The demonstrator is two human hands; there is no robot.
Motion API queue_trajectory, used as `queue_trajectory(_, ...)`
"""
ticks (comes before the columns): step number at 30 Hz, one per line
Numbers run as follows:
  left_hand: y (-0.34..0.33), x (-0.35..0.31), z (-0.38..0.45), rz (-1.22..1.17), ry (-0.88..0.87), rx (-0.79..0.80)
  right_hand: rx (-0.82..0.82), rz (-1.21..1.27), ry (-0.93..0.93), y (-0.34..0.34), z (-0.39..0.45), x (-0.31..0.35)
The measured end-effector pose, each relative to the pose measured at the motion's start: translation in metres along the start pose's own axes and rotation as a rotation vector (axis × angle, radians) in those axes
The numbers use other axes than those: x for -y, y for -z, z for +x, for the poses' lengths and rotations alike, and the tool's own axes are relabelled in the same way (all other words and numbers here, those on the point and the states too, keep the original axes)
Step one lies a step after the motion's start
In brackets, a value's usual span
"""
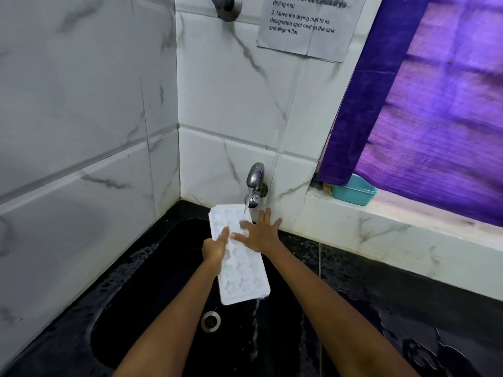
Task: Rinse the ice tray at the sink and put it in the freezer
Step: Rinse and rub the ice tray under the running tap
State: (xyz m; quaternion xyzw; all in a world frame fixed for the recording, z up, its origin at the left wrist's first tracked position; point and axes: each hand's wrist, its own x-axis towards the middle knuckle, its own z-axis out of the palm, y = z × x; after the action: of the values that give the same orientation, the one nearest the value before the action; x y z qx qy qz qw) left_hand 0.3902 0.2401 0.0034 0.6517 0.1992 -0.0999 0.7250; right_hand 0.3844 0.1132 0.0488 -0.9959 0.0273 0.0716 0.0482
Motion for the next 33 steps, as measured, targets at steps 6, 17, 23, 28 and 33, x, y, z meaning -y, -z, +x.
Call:
queue_trajectory(6,0.001,-0.007,0.004,-0.050,0.003,-0.055,-0.108,0.100,0.076,0.000,-0.010,-0.001)
queue_trajectory(17,-0.005,-0.019,0.006,-0.134,0.001,-0.075,-0.054,0.192,0.021,-0.006,-0.014,-0.002)
queue_trajectory(23,0.001,-0.027,0.005,-0.137,-0.017,-0.099,-0.034,0.130,0.016,-0.003,-0.010,0.009)
queue_trajectory(28,0.003,-0.026,0.000,-0.104,-0.037,-0.087,-0.028,0.044,-0.025,0.001,-0.013,0.007)
queue_trajectory(33,0.004,-0.031,-0.001,-0.078,-0.042,-0.077,0.037,0.154,-0.027,0.003,-0.014,0.006)
